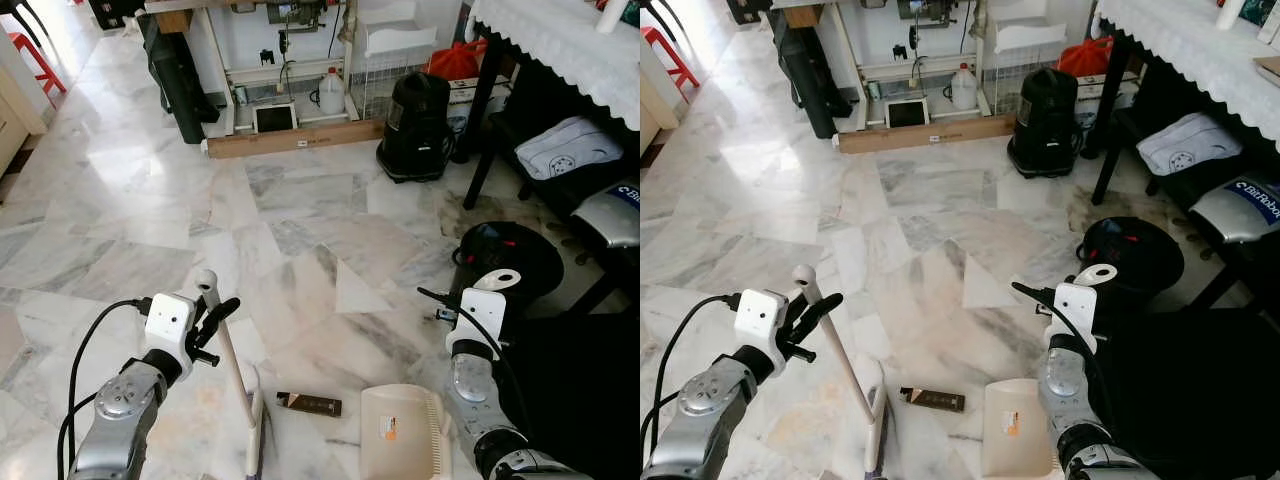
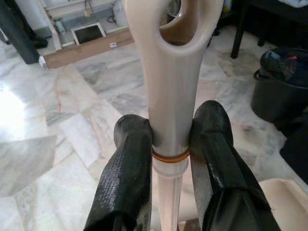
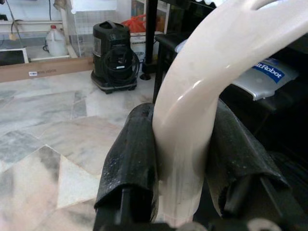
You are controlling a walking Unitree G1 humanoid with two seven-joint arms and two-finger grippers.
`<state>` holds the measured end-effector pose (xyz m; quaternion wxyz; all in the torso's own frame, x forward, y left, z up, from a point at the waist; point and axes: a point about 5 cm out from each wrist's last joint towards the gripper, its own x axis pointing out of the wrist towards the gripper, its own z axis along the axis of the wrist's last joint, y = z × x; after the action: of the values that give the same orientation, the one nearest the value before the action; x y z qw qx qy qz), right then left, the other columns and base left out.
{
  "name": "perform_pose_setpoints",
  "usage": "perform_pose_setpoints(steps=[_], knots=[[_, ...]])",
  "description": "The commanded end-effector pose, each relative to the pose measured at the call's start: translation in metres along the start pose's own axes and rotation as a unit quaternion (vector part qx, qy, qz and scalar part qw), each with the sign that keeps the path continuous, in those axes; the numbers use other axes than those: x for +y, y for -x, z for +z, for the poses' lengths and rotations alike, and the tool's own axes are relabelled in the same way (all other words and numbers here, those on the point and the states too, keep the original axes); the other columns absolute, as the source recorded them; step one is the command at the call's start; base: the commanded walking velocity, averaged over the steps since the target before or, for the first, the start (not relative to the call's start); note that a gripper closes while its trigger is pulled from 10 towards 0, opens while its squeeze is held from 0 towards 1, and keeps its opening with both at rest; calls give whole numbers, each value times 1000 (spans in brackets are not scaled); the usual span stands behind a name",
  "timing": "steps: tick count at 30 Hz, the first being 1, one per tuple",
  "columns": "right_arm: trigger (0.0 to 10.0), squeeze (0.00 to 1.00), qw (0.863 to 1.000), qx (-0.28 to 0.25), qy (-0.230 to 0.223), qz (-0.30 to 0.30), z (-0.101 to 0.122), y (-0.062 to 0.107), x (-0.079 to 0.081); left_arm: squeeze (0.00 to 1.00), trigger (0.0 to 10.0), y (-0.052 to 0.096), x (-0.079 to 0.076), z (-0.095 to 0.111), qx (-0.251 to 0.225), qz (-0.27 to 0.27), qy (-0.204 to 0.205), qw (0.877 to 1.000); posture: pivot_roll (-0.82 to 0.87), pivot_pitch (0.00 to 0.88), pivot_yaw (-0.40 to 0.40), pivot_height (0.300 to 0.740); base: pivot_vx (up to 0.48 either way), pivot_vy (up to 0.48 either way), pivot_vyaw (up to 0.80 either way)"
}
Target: Sweep floor
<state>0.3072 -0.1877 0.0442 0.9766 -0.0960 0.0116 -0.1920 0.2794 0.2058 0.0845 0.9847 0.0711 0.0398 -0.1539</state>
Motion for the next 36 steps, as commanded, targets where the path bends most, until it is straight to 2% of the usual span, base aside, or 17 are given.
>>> perform_pose_setpoints(steps=[1,3,9,14,19,23,29,36], knots=[[10000,0,1000,12,1,11,-5,5,5,0,10000,0,6,1,-4,21,-17,1000,257,85,76,740,0,0,0],[10000,0,1000,14,0,16,-7,8,6,0,10000,-3,10,3,-13,40,-26,999,257,85,76,740,0,0,0],[10000,0,999,26,-4,18,-15,16,7,0,10000,-7,11,9,-41,55,-47,997,250,91,75,740,0,0,0],[10000,0,999,28,-4,19,-17,18,7,0,10000,-9,13,11,-57,73,-50,994,244,91,75,740,0,0,0],[10000,0,999,32,-5,20,-18,18,7,0,10000,-13,10,6,-51,66,-43,996,236,93,75,740,0,0,0],[10000,0,999,33,-10,21,-18,19,8,0,10000,-17,8,0,-43,57,6,997,227,92,77,740,0,0,0],[10000,0,999,34,-11,21,-18,19,8,0,10000,-19,8,-3,-33,39,33,998,228,92,76,740,0,0,0],[10000,0,999,37,-13,24,-18,19,9,0,10000,-21,11,-2,-32,12,99,994,227,90,75,740,0,0,0]])
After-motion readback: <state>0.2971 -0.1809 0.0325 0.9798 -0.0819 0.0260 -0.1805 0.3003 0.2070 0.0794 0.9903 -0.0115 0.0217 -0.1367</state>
